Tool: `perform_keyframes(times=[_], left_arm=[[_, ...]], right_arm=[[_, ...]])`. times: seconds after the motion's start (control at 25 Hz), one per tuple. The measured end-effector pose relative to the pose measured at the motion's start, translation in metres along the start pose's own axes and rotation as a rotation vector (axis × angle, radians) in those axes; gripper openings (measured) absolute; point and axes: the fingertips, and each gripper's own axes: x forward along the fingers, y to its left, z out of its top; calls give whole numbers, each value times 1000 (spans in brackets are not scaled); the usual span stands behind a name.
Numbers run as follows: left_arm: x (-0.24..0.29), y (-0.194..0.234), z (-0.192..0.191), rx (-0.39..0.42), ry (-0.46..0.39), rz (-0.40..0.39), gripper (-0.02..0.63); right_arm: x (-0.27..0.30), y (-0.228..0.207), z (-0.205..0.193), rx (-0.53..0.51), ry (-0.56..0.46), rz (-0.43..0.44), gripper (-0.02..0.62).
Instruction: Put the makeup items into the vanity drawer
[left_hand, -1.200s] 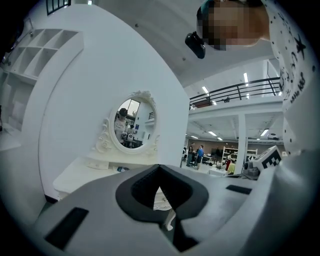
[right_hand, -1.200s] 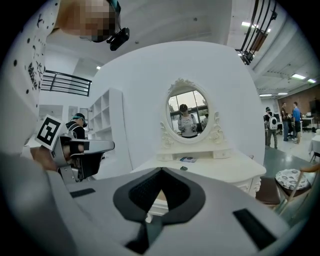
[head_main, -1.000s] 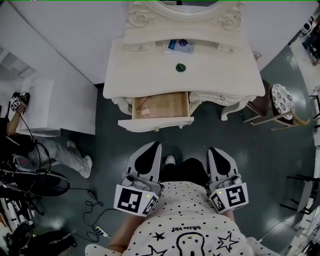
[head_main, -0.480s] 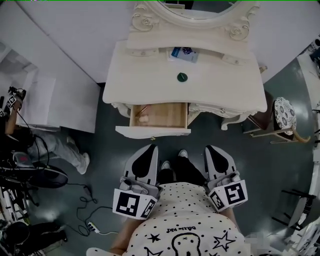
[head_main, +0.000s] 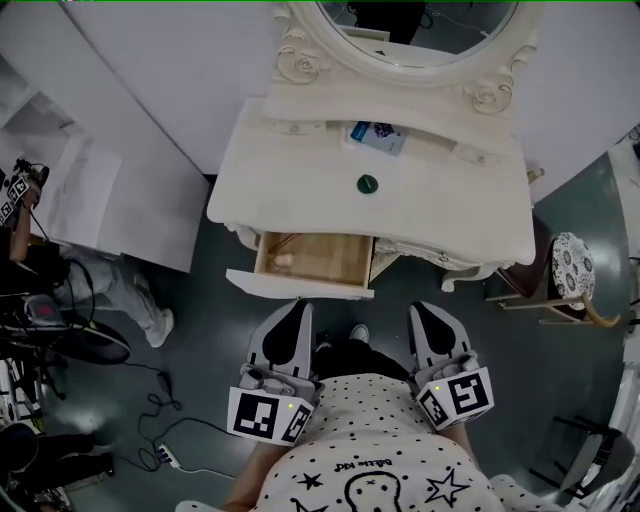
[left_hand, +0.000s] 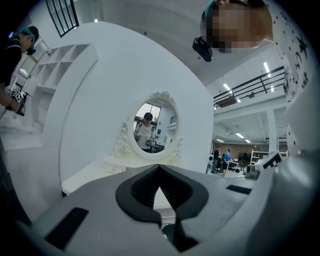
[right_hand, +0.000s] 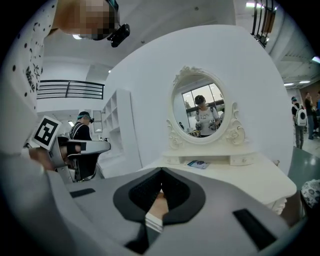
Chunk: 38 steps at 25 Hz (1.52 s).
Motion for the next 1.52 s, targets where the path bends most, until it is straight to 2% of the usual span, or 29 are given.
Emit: perform_keyframes(times=[0.28, 0.48, 0.8, 1.24, 1.52], left_arm=[[29, -19, 0, -2, -3, -46, -5], [44, -15, 2, -5, -1, -62, -5], [65, 24, 15, -10, 7, -77, -3], [86, 102, 50, 7, -2, -90, -5], [93, 124, 49, 2, 4, -136, -5]], right_arm=[[-5, -27, -1, 7, 5, -39, 8], [5, -35, 1, 11, 15, -51, 8], [43, -29, 12, 12, 23, -74, 8], [101, -5, 35, 30, 11, -137, 8], [122, 6, 33, 41, 12, -176, 8]])
